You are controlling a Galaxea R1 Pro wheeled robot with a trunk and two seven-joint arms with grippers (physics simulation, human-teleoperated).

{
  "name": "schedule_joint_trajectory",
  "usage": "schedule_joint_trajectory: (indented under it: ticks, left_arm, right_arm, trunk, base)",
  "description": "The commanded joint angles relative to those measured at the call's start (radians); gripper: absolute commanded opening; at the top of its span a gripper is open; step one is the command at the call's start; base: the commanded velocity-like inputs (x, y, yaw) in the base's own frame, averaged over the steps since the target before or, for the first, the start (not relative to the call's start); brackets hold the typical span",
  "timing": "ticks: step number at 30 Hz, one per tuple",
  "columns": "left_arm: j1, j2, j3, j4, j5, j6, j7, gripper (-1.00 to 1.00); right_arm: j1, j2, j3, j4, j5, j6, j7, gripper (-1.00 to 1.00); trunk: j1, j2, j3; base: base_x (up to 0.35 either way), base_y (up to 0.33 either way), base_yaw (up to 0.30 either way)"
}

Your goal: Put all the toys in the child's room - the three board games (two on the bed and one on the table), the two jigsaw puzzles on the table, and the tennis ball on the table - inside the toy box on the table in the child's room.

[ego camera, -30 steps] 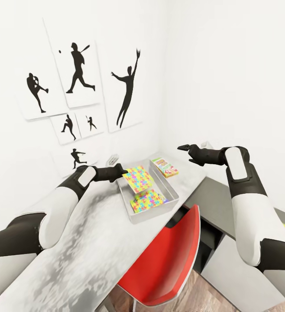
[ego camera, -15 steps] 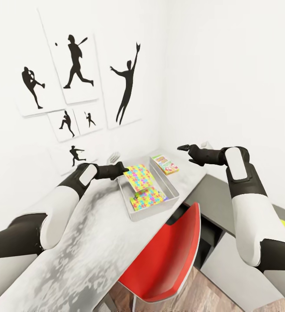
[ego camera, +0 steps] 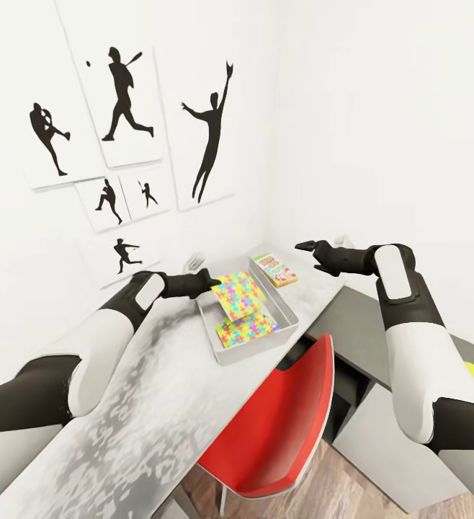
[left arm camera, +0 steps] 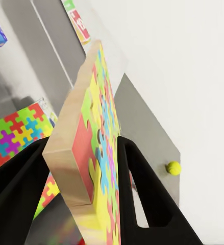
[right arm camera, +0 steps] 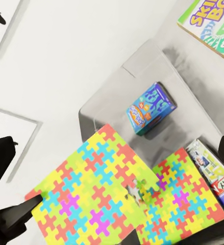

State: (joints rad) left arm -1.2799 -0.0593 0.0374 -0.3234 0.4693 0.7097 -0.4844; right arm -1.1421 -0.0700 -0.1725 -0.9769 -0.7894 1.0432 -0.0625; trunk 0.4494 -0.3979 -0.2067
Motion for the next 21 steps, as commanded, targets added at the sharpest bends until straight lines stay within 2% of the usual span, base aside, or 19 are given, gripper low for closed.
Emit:
schedule_joint_trajectory:
  ticks: [1, 11, 21]
  left_arm:
    - [-0.001, 0.000, -0.006, 0.000, 0.002, 0.007, -0.002, -1.00]
    - [-0.001, 0.002, -0.027, 0.000, 0.002, 0.004, -0.011, -1.00]
    - [-0.001, -0.002, -0.024, 0.000, 0.002, 0.008, -0.010, -1.00]
  right_arm:
    - [-0.001, 0.000, -0.001, 0.000, -0.007, 0.004, -0.007, 1.00]
    - [0.001, 0.001, -0.001, 0.003, -0.007, 0.004, -0.007, 1.00]
    - [0.005, 0.012, 0.000, 0.003, -0.007, 0.004, -0.007, 1.00]
  trunk:
    - [0.001, -0.002, -0.002]
    - [0.001, -0.002, -0.003]
    - [0.001, -0.002, -0.003]
  base:
    - [0.000, 0.000, 0.000]
    - [0.000, 0.000, 0.000]
    - [0.000, 0.000, 0.000]
